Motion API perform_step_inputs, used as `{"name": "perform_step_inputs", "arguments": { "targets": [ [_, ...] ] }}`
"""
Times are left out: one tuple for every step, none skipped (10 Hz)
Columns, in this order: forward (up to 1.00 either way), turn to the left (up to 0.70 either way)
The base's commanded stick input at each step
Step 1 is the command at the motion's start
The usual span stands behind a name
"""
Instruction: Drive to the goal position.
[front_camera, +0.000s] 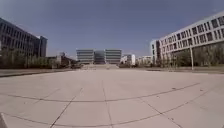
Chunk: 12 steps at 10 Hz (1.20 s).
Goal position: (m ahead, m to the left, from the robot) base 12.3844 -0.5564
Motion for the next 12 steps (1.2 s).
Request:
{"name": "perform_step_inputs", "arguments": {
  "targets": [
    [0.04, 0.0],
    [0.04, 0.0],
    [0.04, 0.0],
    [0.04, 0.0],
    [0.04, 0.0],
    [0.04, 0.0],
    [0.04, 0.0],
    [0.04, 0.0],
    [0.04, 0.0],
    [0.04, 0.0],
    [0.04, 0.0],
    [0.04, 0.0]
  ]
}}
